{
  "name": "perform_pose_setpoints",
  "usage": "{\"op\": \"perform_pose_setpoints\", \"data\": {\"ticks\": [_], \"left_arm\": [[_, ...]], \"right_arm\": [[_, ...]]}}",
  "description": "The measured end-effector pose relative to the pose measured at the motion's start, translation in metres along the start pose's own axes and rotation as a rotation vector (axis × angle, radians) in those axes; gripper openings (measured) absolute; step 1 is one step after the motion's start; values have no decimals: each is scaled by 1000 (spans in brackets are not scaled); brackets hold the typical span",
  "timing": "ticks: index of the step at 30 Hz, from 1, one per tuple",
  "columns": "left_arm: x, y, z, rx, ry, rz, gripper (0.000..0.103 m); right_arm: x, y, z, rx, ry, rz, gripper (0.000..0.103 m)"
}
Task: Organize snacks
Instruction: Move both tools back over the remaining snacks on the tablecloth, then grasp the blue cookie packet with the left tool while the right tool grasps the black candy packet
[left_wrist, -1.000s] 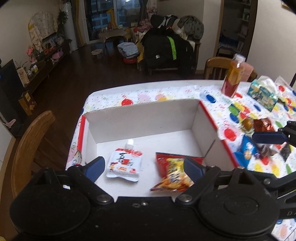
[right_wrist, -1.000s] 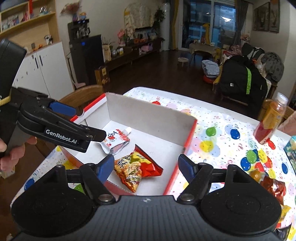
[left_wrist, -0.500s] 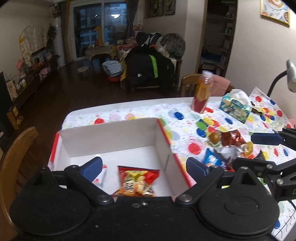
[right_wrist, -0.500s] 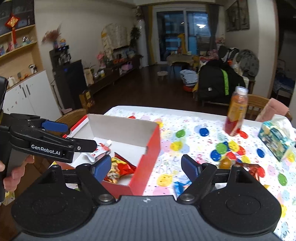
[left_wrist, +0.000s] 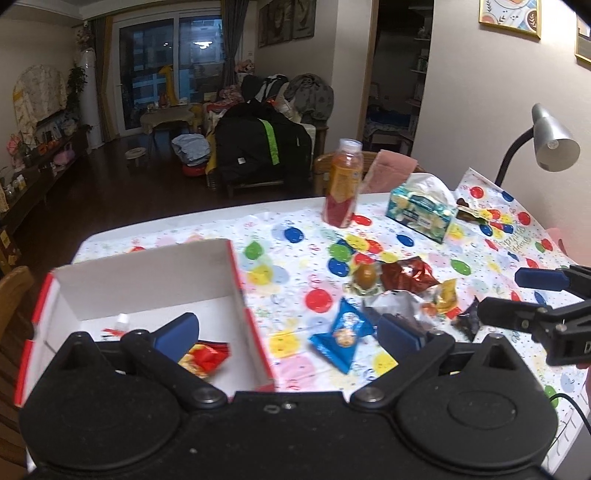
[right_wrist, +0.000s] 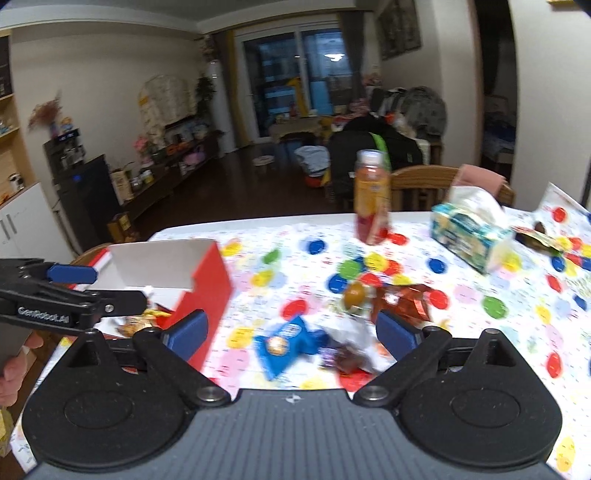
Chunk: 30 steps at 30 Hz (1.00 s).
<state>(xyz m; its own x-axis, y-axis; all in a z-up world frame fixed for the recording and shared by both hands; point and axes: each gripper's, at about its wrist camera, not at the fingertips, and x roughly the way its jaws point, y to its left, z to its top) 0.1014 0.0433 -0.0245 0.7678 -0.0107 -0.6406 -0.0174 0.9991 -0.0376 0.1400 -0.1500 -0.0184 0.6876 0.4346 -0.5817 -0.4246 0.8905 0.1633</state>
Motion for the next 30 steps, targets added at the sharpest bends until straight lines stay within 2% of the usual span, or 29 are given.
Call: {"op": "perform_pose_setpoints", "data": {"ticks": [9,13,20,30], "left_arm": [[38,-42,-8,35,40,-21,103],[58,-59,-9,59,66,-67,103],[98,-75,-9,100,126,-43,103],[153,-85,-7,173,215,-2,100]], "right_arm": [[4,-62,-16,10,46,-103,98],[14,-86,-21,18,76,-122,98],[38,-129,-32,51,136,-161,98],[88,-165,-51,26,262,-165,97]]}}
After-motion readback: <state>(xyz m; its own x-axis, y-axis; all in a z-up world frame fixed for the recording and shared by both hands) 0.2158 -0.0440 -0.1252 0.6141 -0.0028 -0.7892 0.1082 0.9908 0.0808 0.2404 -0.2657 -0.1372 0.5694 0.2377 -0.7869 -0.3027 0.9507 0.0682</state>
